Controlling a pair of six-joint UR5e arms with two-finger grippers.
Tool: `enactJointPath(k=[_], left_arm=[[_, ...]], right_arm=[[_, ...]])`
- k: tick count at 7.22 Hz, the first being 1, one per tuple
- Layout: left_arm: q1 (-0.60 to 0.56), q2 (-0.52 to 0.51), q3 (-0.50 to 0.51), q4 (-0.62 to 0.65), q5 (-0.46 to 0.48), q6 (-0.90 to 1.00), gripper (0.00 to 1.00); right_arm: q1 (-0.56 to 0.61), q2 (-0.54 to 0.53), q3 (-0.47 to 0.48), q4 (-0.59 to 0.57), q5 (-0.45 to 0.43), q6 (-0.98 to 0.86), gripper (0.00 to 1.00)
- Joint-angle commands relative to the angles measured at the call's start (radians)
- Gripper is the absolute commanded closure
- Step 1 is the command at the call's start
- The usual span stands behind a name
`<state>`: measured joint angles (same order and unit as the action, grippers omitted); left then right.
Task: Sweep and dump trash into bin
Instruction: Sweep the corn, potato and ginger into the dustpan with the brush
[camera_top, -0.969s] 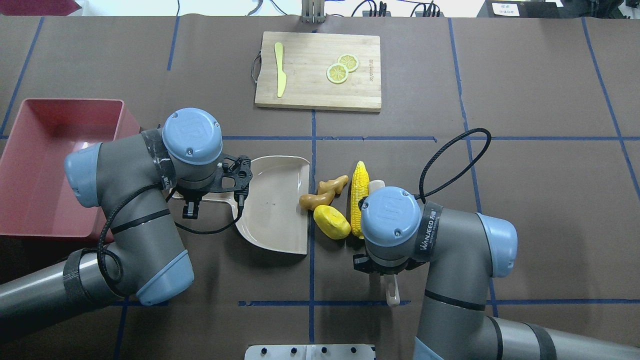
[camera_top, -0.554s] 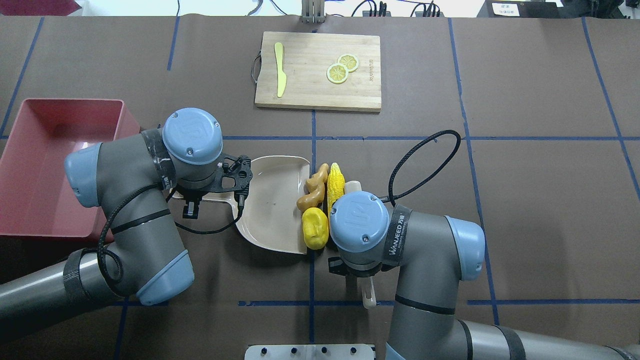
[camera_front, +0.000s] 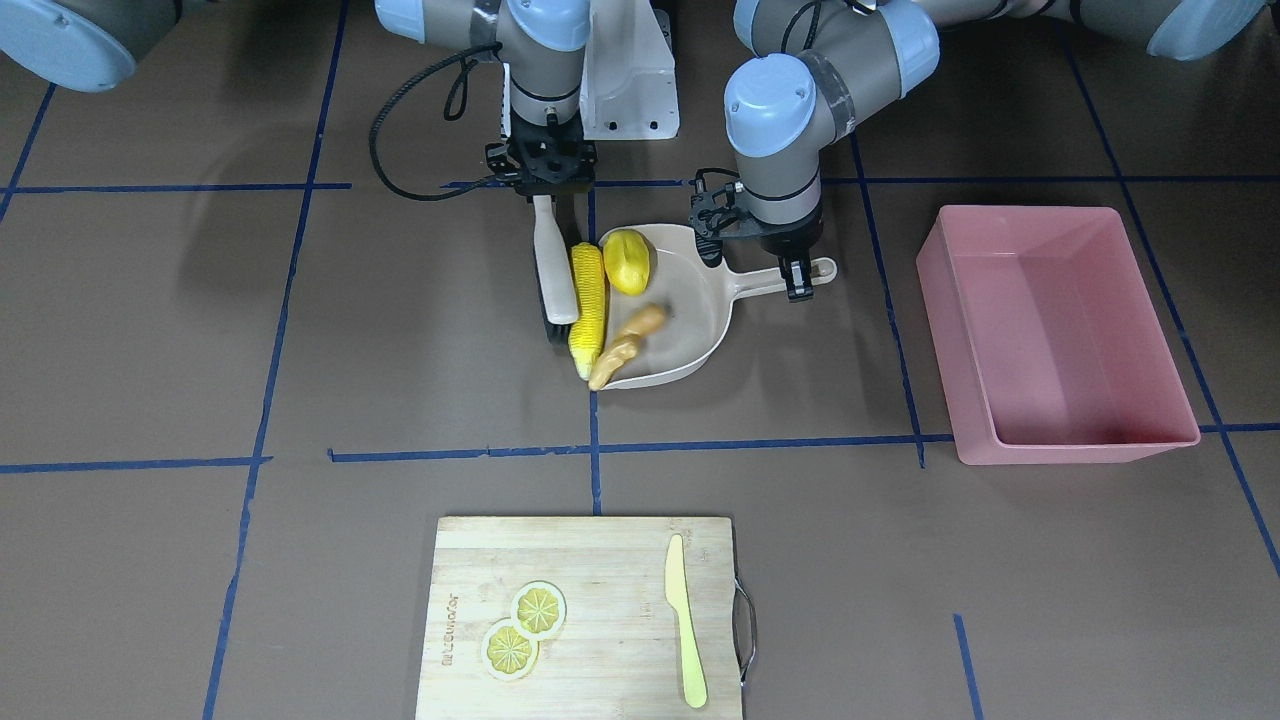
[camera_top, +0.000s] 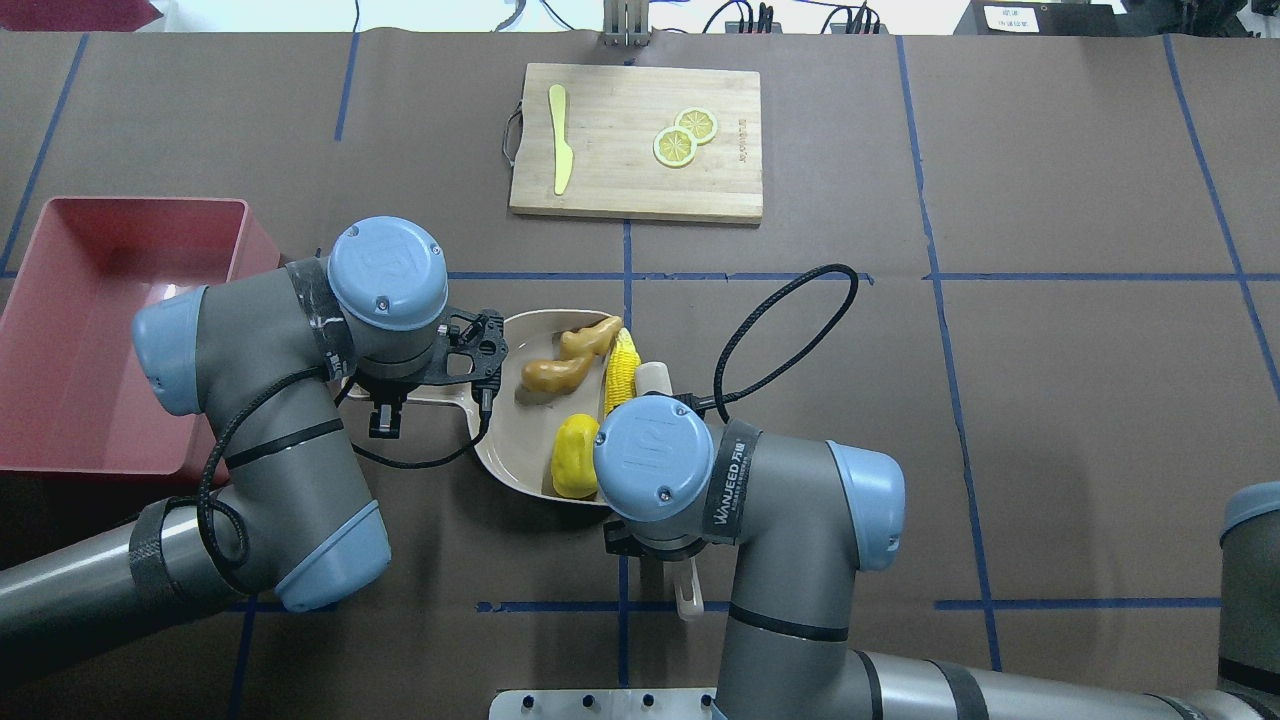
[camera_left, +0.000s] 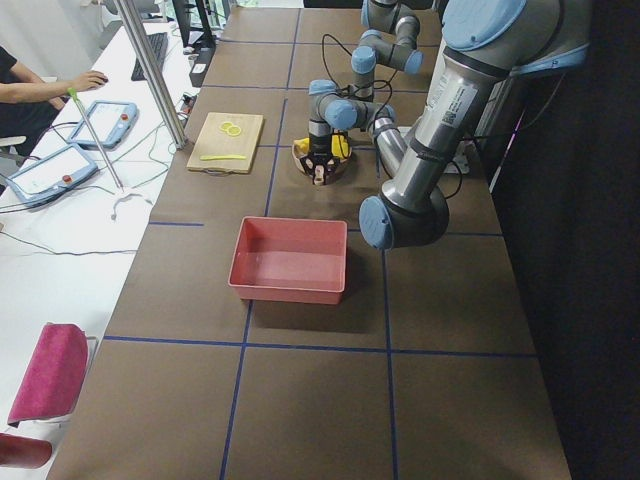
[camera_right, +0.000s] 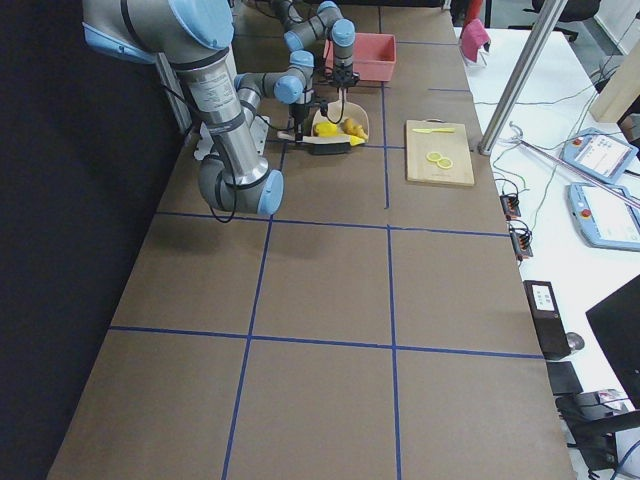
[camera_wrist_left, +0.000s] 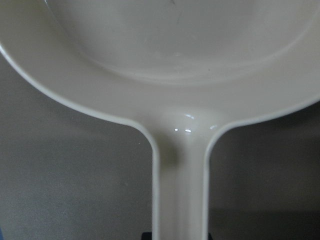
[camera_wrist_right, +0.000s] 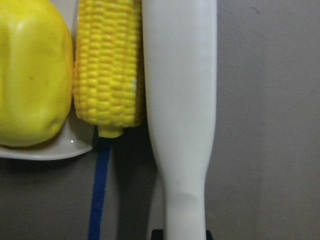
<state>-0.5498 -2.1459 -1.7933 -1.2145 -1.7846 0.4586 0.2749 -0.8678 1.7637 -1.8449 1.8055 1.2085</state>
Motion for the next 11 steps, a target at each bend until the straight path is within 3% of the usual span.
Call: enactJointPath(k=[1, 5, 8, 11], left_arm=[[0.001, -0.003, -0.001, 0.001, 0.001, -0.008, 0.99], [0.001, -0.003, -0.001, 0.001, 0.001, -0.008, 0.99], [0.001, -0.005, -0.001, 0.001, -0.001, -0.008, 0.99], [0.001, -0.002, -0.003, -0.007, -0.007, -0.009, 0.99]], right_arm=[[-0.006, 0.023, -0.067, 0.061, -0.003, -0.003, 1.00], [-0.006, 0.053, -0.069, 0.068, -0.002, -0.003, 1.00], [-0.008, 0.108, -0.121, 0.073, 0.001, -0.007, 1.00], [-0.002, 0.096, -0.093, 0.090, 0.009, -0.006, 1.00]])
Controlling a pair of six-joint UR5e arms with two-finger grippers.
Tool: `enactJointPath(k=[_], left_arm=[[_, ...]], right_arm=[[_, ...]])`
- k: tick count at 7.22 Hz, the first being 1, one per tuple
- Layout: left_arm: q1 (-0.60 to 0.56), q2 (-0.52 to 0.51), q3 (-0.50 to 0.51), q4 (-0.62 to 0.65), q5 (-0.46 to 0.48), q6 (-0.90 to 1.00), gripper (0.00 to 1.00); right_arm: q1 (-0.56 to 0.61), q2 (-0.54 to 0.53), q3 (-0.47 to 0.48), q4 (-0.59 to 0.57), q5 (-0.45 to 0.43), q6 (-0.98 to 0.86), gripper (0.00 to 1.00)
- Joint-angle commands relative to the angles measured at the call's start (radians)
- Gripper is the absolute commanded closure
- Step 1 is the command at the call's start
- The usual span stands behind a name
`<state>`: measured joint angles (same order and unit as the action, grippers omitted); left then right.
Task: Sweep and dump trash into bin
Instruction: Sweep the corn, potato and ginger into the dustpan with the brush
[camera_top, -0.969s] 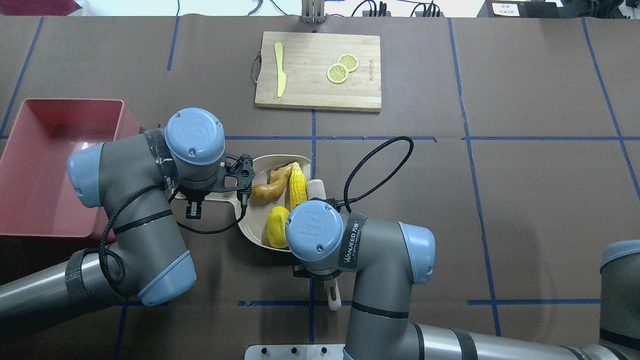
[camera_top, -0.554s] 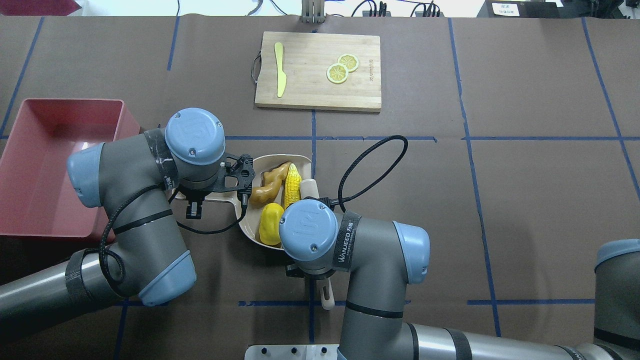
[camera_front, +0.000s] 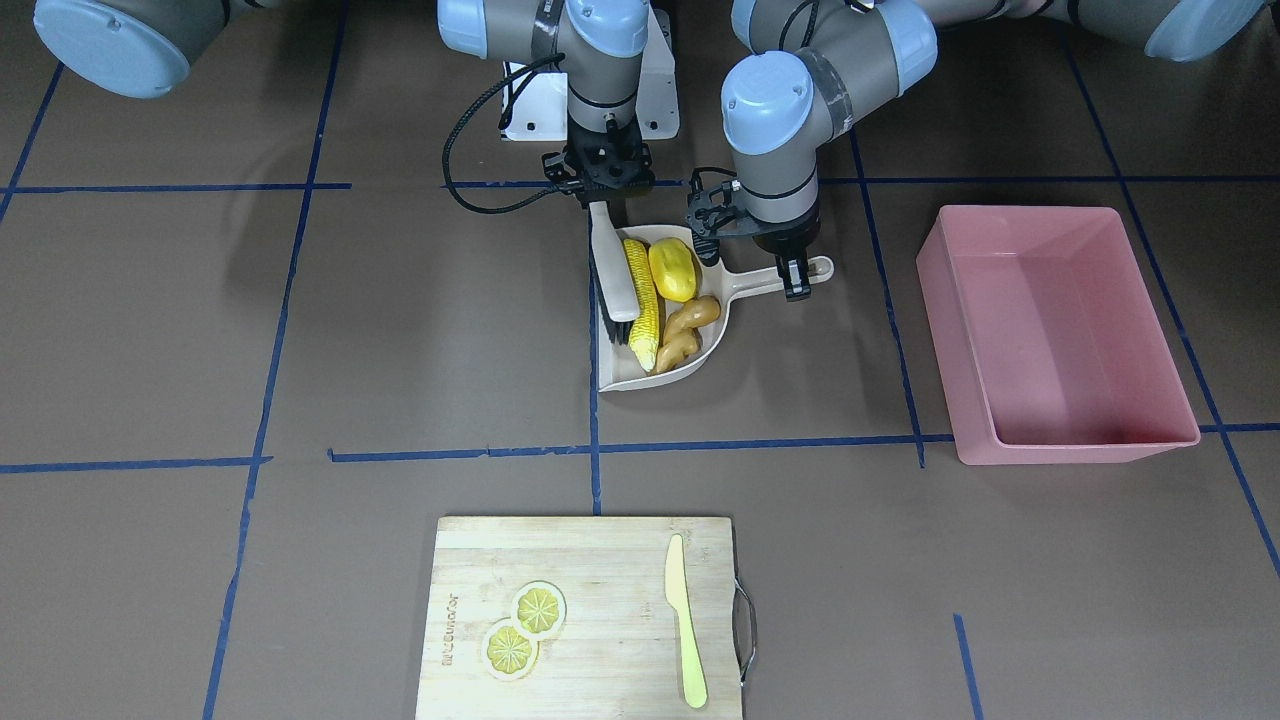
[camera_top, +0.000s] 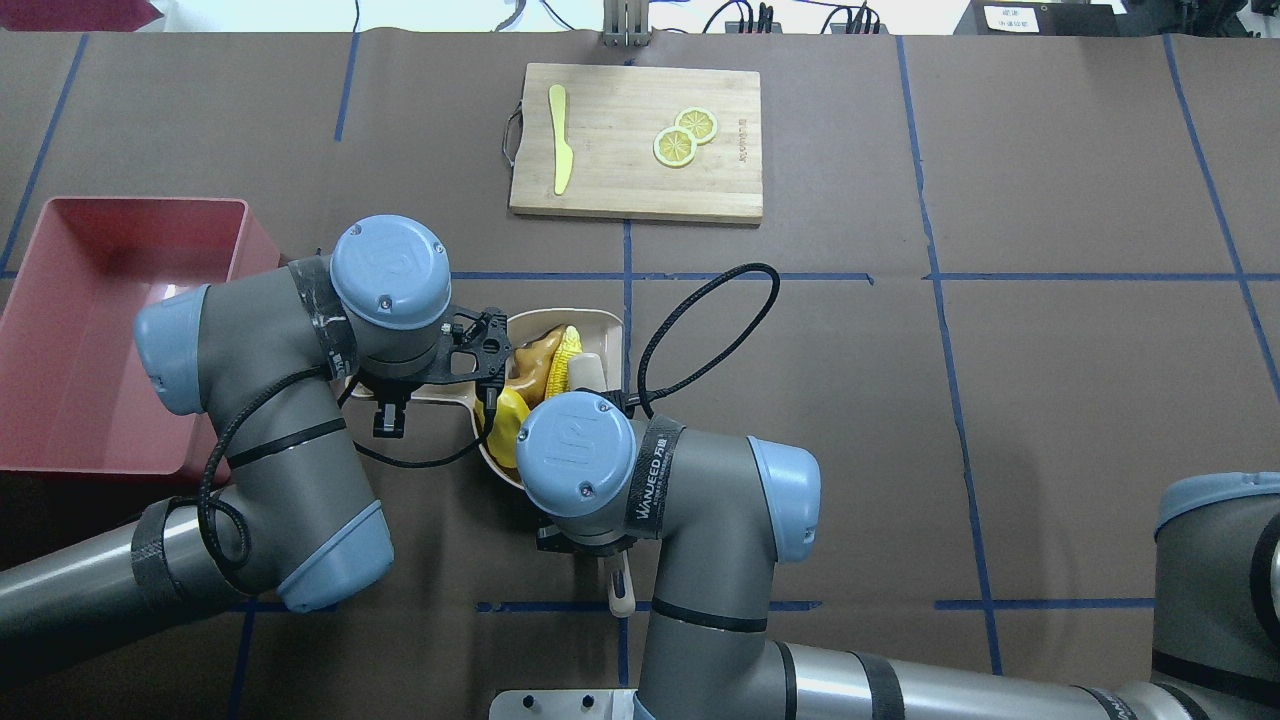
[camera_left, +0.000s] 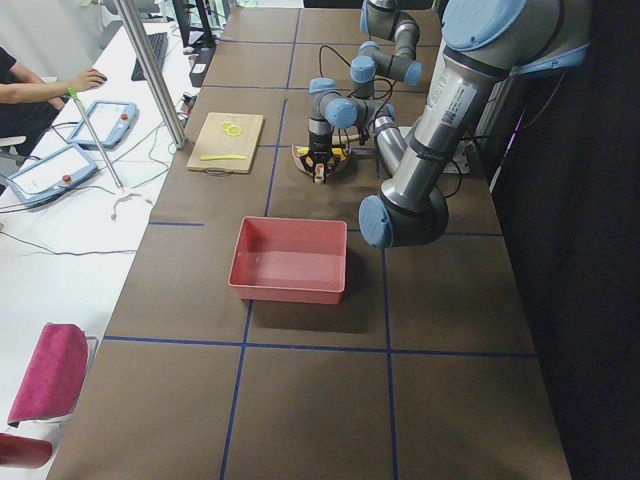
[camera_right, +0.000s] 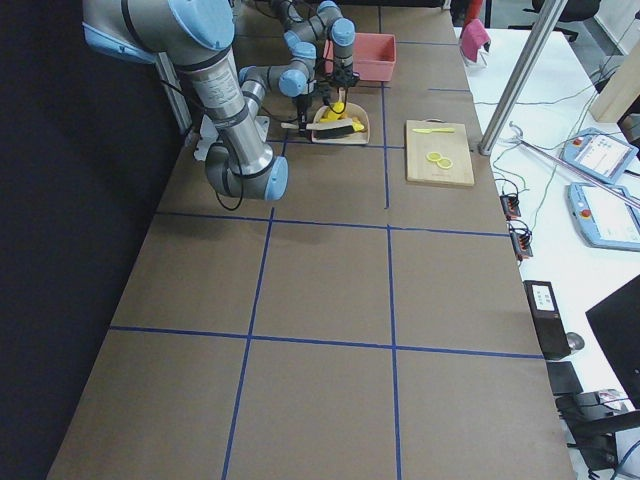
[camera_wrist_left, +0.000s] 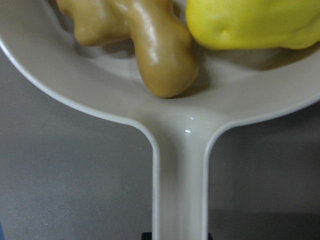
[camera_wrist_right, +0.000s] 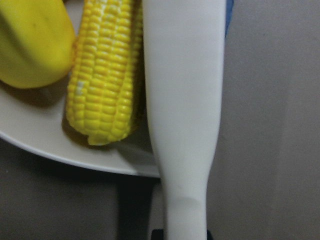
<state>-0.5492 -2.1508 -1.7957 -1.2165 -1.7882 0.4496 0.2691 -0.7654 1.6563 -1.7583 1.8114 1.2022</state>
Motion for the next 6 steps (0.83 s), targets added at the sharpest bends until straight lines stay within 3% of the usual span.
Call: enactJointPath(k=[1, 3, 5, 6], left_arm=[[0.000, 0.006, -0.001, -0.009, -0.005, 0.000, 0.99], [0.002, 0.009, 0.001, -0.011, -0.005, 0.001, 0.99], [0.005, 0.015, 0.001, -0.018, -0.010, 0.004, 0.99], [0.005, 0.035, 0.007, -0.097, -0.010, 0.003, 0.99]], right_arm=[[0.013, -0.034, 0.046, 0.002, 0.006, -0.001, 1.00], [0.024, -0.104, 0.131, -0.001, 0.006, -0.001, 1.00], [0.024, -0.104, 0.131, -0.001, 0.005, -0.001, 1.00], [0.024, -0.104, 0.131, -0.001, 0.005, 0.000, 1.00]])
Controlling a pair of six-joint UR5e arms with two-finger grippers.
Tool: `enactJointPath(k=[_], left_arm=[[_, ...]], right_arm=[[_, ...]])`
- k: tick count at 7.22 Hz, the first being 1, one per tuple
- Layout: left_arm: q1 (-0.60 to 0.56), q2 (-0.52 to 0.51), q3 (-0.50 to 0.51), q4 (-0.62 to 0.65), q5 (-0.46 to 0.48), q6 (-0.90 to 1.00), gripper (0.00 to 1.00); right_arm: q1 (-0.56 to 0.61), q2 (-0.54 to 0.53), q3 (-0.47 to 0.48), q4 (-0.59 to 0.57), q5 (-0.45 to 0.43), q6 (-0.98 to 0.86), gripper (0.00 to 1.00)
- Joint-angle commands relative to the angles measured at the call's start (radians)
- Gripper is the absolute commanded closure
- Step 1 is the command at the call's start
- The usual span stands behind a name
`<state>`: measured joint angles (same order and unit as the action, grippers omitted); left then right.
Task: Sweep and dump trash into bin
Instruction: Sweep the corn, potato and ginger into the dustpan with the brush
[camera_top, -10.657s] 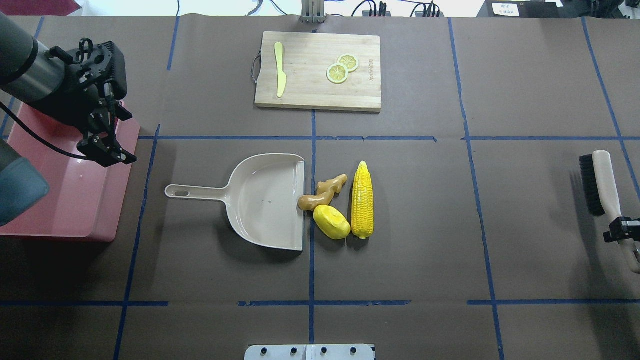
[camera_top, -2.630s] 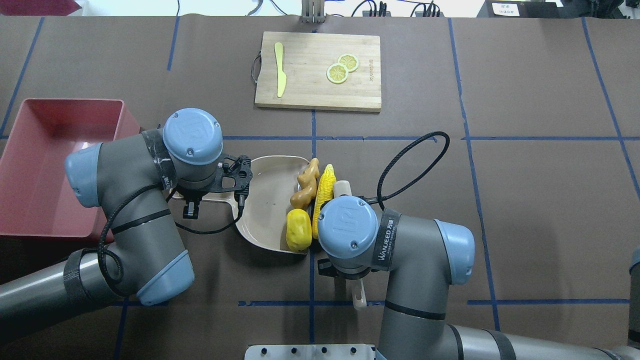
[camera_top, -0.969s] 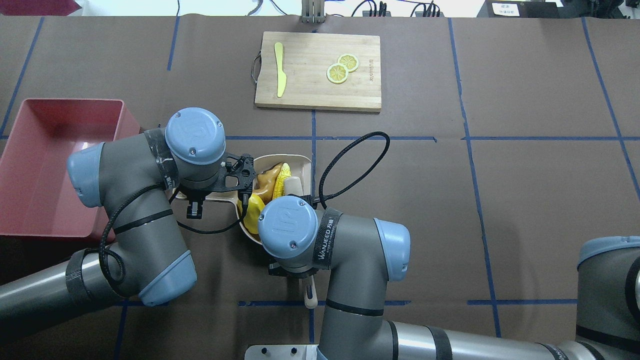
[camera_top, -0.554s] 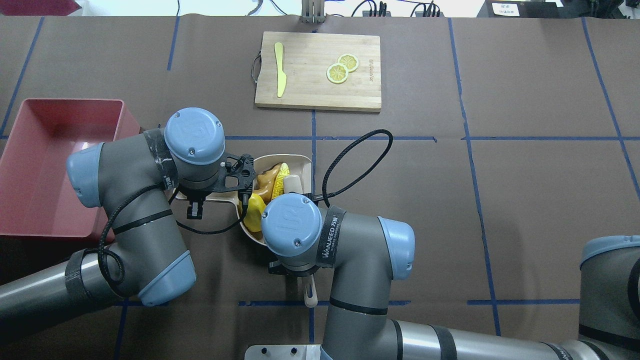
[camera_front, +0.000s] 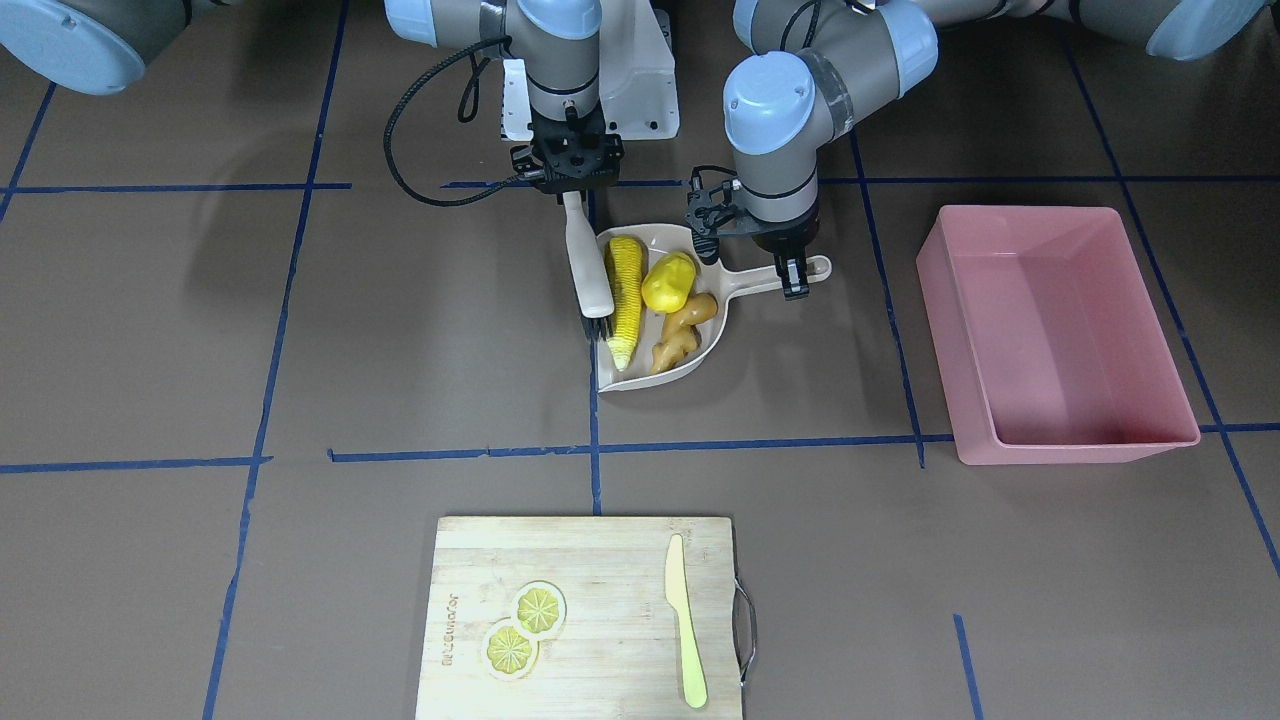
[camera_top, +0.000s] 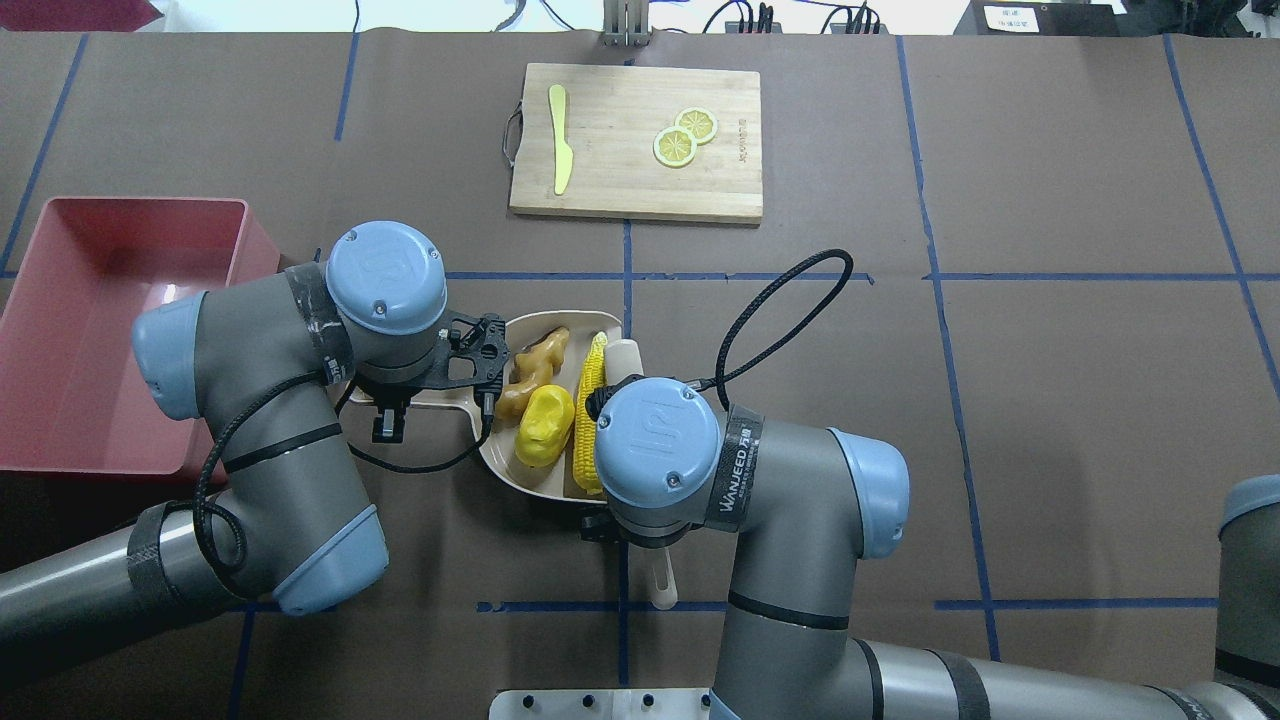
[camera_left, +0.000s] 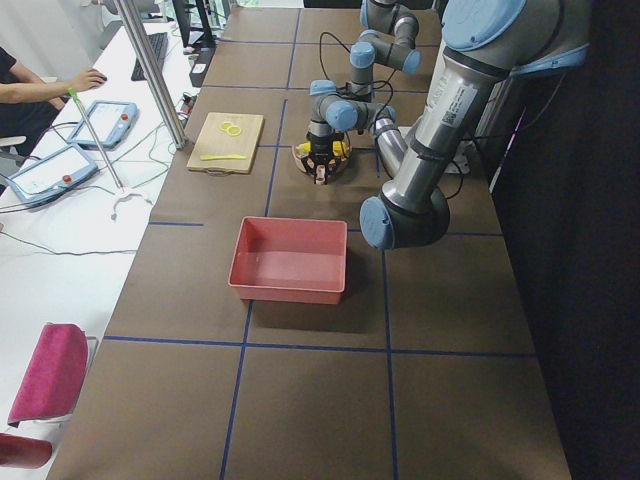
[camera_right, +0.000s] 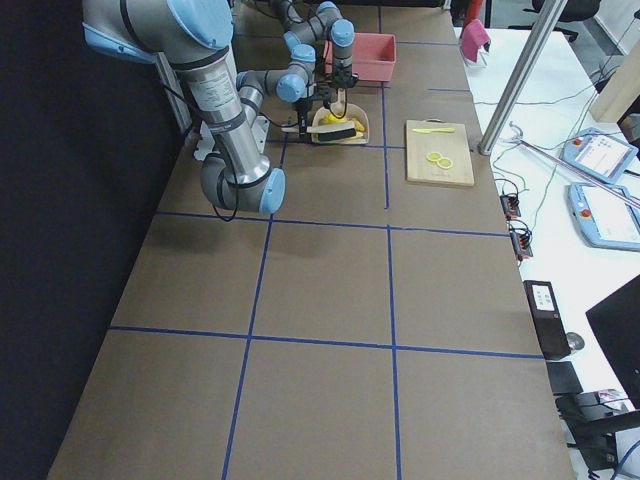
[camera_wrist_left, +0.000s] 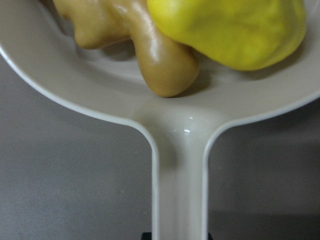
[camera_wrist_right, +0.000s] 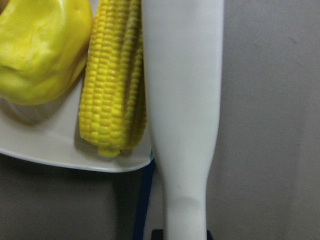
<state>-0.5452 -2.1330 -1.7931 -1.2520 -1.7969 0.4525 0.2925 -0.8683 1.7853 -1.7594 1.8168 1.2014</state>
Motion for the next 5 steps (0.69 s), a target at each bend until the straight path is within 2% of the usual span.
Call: enactJointPath(k=[1, 3, 5], left_arm=[[-0.001, 0.057, 0.023, -0.169, -0.004, 0.000, 0.99], [-0.007, 0.067, 0.069, -0.271, -0.097, 0.002, 0.99], [-0.009, 0.071, 0.070, -0.279, -0.099, 0.000, 0.99]], right_arm=[[0.000, 0.000, 0.002, 0.000, -0.004, 0.000, 1.00], [0.000, 0.014, 0.002, 0.000, -0.005, 0.001, 1.00], [0.005, 0.014, 0.015, -0.002, -0.002, 0.000, 1.00]])
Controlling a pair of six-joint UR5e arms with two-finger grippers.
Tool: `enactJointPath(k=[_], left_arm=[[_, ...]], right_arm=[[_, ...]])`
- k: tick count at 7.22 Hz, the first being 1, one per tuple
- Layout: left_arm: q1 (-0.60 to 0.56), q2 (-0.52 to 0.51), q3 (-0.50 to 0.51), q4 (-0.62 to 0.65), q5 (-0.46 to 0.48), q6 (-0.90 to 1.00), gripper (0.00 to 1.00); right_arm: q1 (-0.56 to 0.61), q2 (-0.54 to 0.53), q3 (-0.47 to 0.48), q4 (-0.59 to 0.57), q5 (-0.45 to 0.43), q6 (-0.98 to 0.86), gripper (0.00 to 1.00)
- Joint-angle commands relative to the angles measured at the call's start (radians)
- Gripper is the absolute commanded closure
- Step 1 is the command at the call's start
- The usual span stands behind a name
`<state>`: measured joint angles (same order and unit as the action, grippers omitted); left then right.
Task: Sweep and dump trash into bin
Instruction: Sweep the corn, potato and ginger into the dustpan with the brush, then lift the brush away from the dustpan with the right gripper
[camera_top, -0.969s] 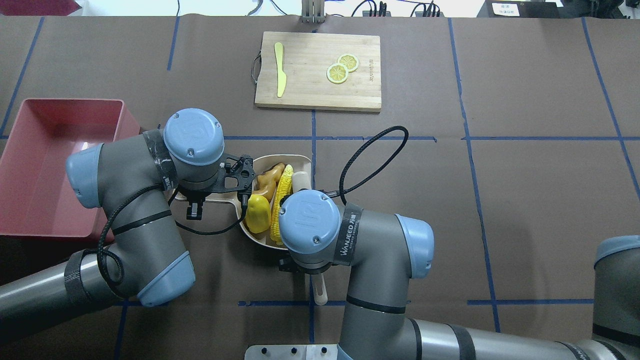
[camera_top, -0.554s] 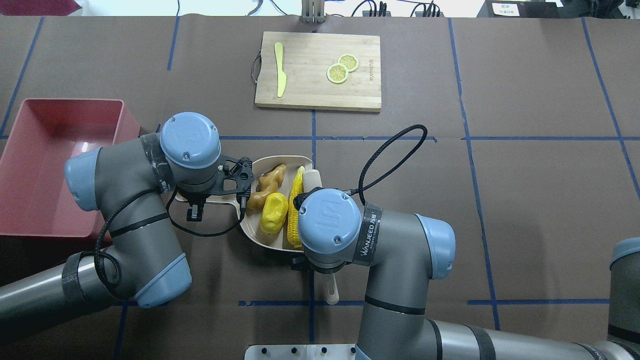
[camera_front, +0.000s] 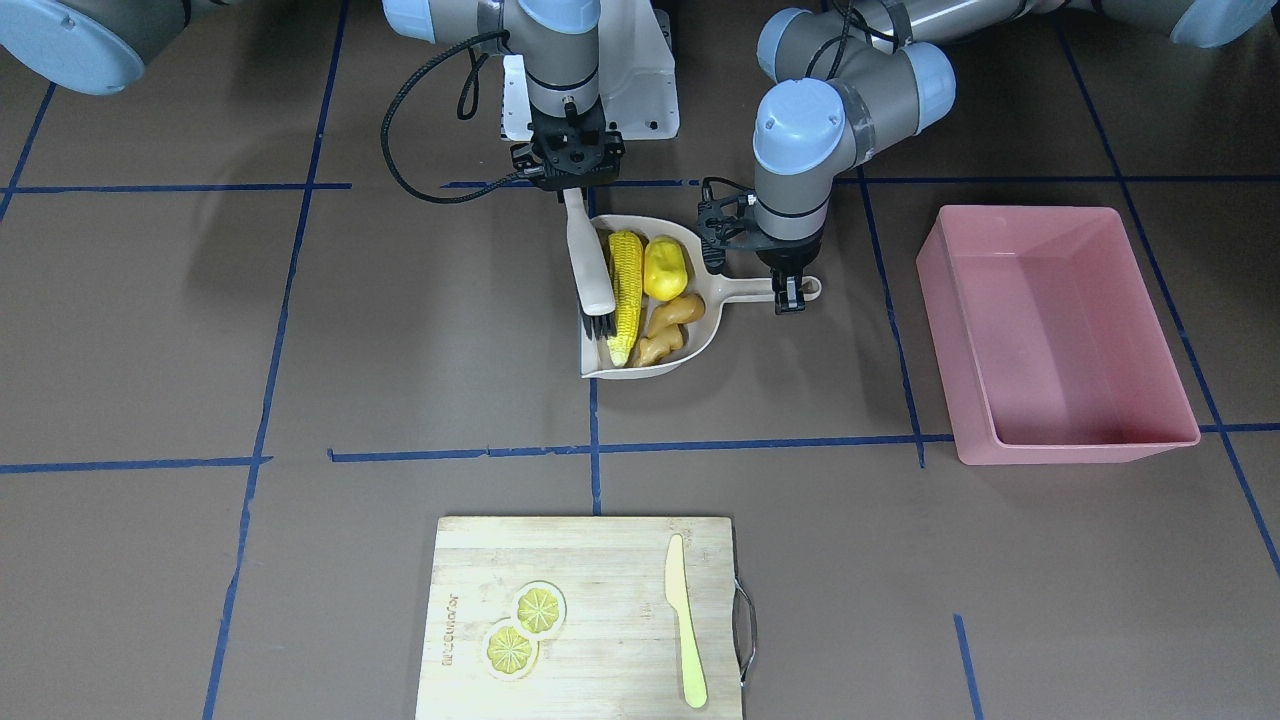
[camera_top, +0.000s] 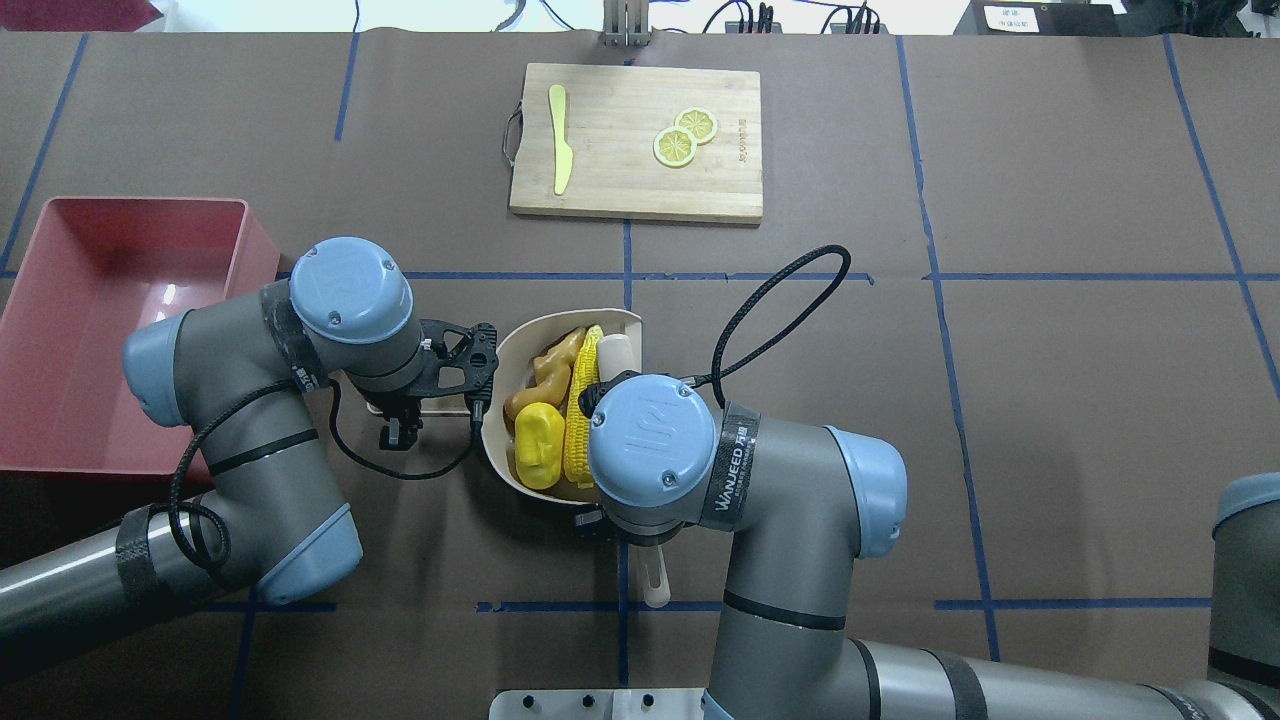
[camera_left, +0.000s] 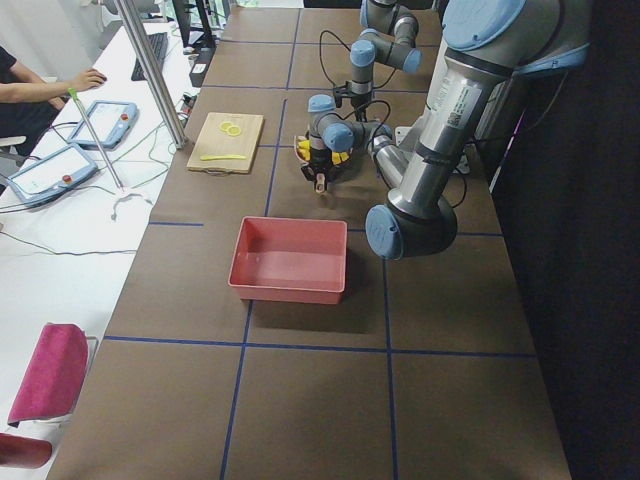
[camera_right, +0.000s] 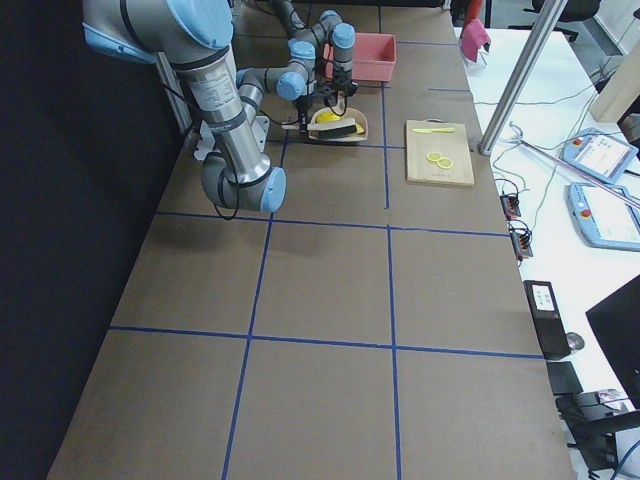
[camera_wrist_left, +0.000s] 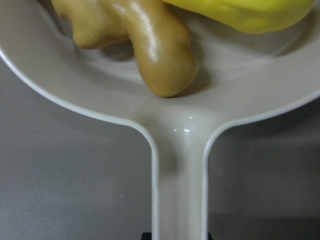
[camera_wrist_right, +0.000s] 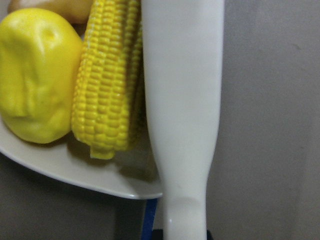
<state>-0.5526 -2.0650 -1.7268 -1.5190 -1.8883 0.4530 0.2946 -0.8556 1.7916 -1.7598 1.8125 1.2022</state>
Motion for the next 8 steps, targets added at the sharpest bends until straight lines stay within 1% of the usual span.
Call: enactJointPath(k=[1, 4, 5, 6, 7, 8], left_arm=[[-0.004, 0.003, 0.004, -0.012, -0.008, -0.001, 0.99], [-0.013, 0.003, 0.006, -0.012, -0.014, -0.001, 1.00], [-0.032, 0.003, 0.004, -0.015, -0.067, 0.001, 1.00], [-0.044, 0.003, 0.006, -0.013, -0.098, -0.001, 1.00], [-0.049, 0.003, 0.006, -0.016, -0.112, -0.001, 1.00], [-0.055, 0.003, 0.012, -0.042, -0.153, -0.002, 1.00]], right_arm=[[0.017, -0.008, 0.037, -0.006, 0.005, -0.001, 1.00], [0.102, -0.016, 0.146, -0.102, 0.092, -0.001, 1.00], [0.145, -0.017, 0.169, -0.124, 0.117, -0.009, 1.00], [0.178, -0.026, 0.187, -0.147, 0.135, -0.016, 1.00], [0.195, -0.048, 0.204, -0.150, 0.136, -0.048, 1.00], [0.236, -0.071, 0.206, -0.151, 0.152, -0.090, 1.00]])
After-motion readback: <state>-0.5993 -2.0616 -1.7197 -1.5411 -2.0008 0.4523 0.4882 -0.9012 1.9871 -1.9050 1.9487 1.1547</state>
